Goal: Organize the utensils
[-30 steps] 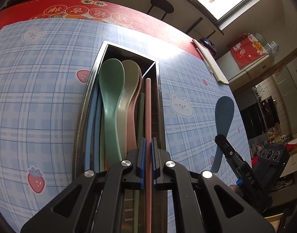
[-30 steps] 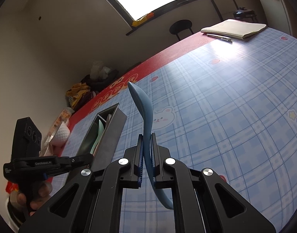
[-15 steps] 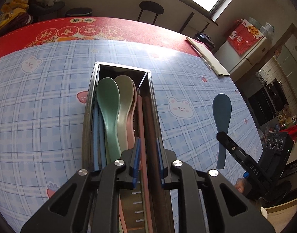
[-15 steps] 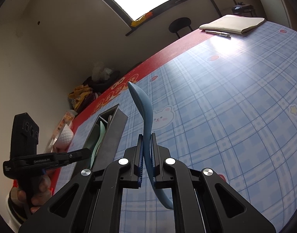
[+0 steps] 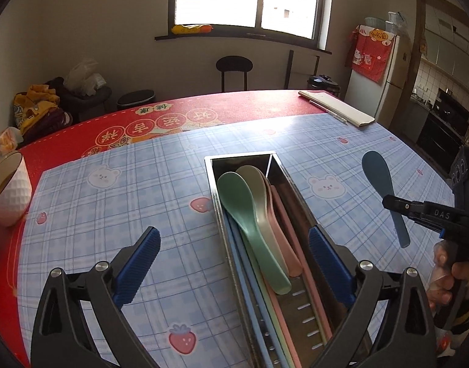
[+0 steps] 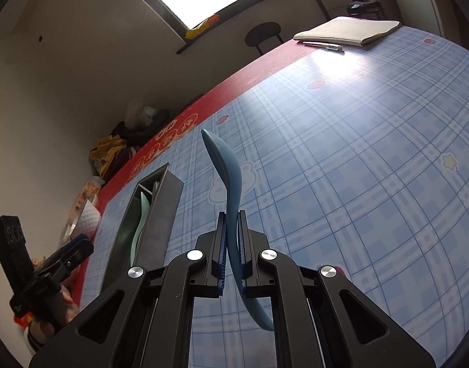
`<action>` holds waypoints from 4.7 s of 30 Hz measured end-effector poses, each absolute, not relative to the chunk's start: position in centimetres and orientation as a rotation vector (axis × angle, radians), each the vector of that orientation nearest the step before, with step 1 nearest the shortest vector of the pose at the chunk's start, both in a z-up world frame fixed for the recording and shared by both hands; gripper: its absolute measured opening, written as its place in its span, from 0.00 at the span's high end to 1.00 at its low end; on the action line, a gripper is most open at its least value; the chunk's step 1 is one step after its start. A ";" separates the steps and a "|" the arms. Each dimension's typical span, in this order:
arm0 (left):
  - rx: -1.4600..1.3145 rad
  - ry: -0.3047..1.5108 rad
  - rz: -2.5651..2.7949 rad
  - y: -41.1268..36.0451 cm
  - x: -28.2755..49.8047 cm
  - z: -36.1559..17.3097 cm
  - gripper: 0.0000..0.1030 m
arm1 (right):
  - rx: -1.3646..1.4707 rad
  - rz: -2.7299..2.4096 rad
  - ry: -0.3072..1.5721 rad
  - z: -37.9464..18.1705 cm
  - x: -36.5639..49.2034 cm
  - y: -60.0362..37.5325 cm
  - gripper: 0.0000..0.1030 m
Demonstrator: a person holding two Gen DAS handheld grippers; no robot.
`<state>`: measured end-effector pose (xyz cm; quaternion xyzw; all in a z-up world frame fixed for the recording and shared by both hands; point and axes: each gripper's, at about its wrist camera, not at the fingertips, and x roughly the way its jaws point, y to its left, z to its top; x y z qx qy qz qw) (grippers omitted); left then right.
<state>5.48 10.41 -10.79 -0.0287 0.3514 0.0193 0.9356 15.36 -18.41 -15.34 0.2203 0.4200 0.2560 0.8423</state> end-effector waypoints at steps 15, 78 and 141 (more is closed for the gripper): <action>-0.142 0.594 0.158 15.4 3.9 -10.9 0.06 | 0.641 0.535 1.054 -13.2 15.2 -10.2 0.94; -0.169 0.602 0.158 15.2 3.3 -9.4 0.06 | 0.104 0.393 0.893 -8.7 11.6 -7.4 0.48; 0.087 0.330 -0.086 -1.3 0.0 1.4 0.06 | 0.107 -0.198 0.294 2.1 -0.8 -25.8 0.15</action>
